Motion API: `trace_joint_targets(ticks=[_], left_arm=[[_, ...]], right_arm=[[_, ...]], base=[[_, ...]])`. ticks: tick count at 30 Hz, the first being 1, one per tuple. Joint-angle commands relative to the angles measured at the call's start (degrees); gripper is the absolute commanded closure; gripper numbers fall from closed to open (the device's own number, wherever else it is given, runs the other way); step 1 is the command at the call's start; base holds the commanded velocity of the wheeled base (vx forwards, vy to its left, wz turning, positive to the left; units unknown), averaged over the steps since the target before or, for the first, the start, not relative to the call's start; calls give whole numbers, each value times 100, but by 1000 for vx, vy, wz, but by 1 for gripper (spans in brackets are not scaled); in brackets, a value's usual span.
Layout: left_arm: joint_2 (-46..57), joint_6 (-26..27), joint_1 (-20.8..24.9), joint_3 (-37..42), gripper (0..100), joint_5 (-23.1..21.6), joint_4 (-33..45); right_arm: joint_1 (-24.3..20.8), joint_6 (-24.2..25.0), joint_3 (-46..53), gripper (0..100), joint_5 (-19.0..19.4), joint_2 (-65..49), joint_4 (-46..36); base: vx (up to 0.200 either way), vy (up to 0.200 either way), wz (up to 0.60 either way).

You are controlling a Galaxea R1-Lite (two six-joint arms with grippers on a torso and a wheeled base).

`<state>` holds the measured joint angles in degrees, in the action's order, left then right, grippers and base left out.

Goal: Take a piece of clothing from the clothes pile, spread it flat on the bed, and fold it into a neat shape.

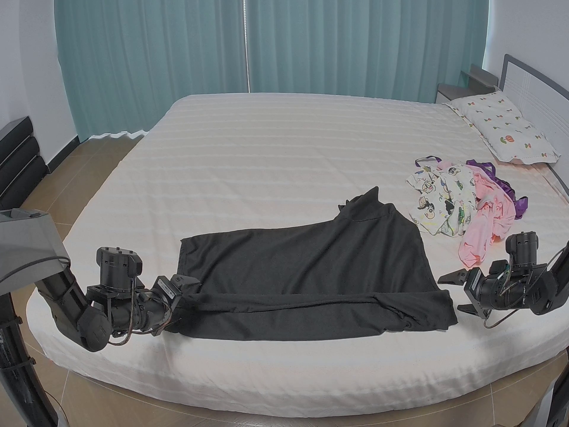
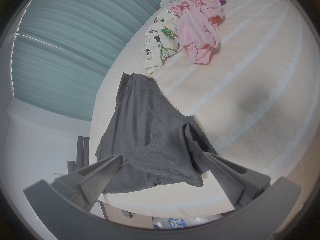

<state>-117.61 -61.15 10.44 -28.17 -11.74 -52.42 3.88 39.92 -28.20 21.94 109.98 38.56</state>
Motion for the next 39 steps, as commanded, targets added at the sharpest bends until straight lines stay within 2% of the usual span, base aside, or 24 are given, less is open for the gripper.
trace_joint_targets(ticks=[1, 10, 11, 17, 19, 20, 22, 25, 36, 39], left_arm=[[142, -2, 319, 75, 0, 40, 30], [-253, -20, 741, -364, 0, 559, 21], [-473, -108, 679, -628, 0, 735, 12], [-490, -556, 556, -830, 0, 761, -31], [-596, -925, 336, -1094, 0, 919, -181], [-596, -925, 336, -1094, 0, 919, -181], [-587, -1268, 55, -1059, 0, 998, -647], [-596, -1435, -50, -1032, 0, 989, -1104], [-710, -1409, -376, -980, 0, 963, -1306], [-614, -1215, -516, -681, 0, 770, -1297]], right_arm=[[-19, -2, -2, 0, 3, -21, 3], [-54, -2, -2, 0, 3, -21, -6], [-71, -2, -2, 0, 3, -38, 3], [-124, -2, -2, 0, -6, -12, 3], [-133, -2, -2, 0, -6, -3, 3], [-133, -2, -2, 0, -6, -3, 3], [-133, -2, -2, 0, -6, -12, 3], [-133, -2, -2, 0, -6, -12, 3], [-124, 7, 25, 0, -6, -30, 3], [-115, 7, 69, 0, -6, -74, 46]], base=[[0, 0, 0], [0, 0, 0], [0, 0, 0], [0, 0, 0], [0, 0, 0], [0, 0, 0], [0, 0, 0], [0, 0, 0], [0, 0, 0], [0, 0, 0]])
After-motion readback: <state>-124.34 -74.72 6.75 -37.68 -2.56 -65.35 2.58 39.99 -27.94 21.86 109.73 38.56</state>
